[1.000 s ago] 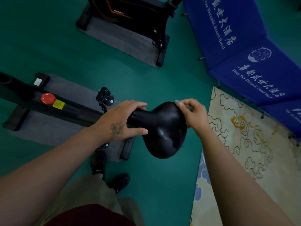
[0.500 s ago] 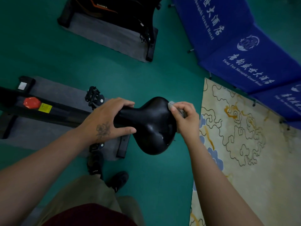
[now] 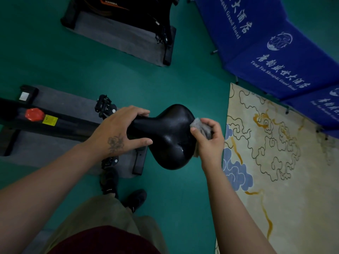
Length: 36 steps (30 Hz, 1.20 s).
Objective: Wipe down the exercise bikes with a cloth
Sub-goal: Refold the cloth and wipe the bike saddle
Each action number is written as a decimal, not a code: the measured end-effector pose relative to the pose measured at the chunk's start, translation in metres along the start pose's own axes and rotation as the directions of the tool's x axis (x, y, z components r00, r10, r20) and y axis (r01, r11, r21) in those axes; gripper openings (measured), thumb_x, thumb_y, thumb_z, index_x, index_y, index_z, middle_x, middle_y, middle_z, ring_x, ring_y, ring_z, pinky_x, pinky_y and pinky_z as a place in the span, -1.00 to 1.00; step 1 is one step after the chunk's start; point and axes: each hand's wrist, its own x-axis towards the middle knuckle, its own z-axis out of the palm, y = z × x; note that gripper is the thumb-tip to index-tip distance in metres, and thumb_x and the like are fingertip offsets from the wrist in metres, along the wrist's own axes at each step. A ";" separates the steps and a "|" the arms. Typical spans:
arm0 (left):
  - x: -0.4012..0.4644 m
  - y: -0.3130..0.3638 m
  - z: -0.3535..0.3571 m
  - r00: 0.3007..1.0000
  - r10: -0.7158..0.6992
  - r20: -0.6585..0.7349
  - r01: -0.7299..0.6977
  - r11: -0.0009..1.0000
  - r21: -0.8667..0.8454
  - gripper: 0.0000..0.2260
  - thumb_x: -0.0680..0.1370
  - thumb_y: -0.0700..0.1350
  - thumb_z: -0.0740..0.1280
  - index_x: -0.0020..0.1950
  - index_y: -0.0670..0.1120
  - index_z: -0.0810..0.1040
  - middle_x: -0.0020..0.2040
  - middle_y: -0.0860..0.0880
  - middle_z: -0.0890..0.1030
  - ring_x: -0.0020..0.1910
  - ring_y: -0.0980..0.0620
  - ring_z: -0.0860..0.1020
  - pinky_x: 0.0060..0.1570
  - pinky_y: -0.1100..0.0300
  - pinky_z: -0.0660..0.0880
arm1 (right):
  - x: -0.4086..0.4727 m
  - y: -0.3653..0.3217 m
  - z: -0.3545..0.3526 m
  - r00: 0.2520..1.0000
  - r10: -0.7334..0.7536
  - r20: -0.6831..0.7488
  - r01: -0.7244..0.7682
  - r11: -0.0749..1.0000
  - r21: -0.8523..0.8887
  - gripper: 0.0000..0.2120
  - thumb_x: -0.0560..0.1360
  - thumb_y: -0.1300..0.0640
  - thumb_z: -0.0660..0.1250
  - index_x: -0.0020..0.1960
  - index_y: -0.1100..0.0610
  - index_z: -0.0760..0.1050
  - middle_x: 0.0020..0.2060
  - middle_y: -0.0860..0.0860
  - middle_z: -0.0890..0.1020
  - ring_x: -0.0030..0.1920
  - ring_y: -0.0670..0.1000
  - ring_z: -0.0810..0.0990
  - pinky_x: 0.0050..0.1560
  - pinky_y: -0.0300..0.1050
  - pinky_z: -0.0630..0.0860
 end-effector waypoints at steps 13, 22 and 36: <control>-0.001 -0.002 0.001 1.000 0.003 0.010 -0.003 1.000 0.015 -0.30 0.48 0.44 0.40 0.52 0.12 0.45 0.37 0.18 0.48 0.34 0.15 0.45 0.28 0.11 0.41 | -0.029 0.016 -0.007 0.997 -0.039 -0.060 0.038 0.999 -0.023 -0.87 0.51 0.25 0.55 0.01 0.07 0.69 0.08 0.01 0.60 0.13 -0.09 0.62 0.29 -0.14 0.53; -0.001 0.002 -0.003 0.999 0.030 0.022 -0.030 0.999 0.029 -0.32 0.47 0.37 0.49 0.49 0.07 0.49 0.34 0.13 0.51 0.33 0.11 0.47 0.26 0.12 0.43 | 0.009 -0.007 0.007 0.996 -0.060 -0.059 0.054 0.995 -0.090 -0.92 0.49 0.16 0.58 -0.04 0.05 0.73 0.03 -0.03 0.65 -0.04 -0.32 0.59 0.13 -0.34 0.51; -0.013 0.008 0.007 0.999 -0.045 -0.013 0.046 0.993 0.110 -0.06 0.34 0.59 0.39 0.57 0.08 0.40 0.40 0.06 0.43 0.40 -0.02 0.38 0.41 -0.15 0.42 | -0.051 0.023 0.004 0.974 -0.072 -0.213 0.080 0.996 0.028 -0.88 0.47 0.14 0.60 0.00 0.06 0.75 0.00 -0.09 0.59 0.01 -0.24 0.60 0.17 -0.34 0.50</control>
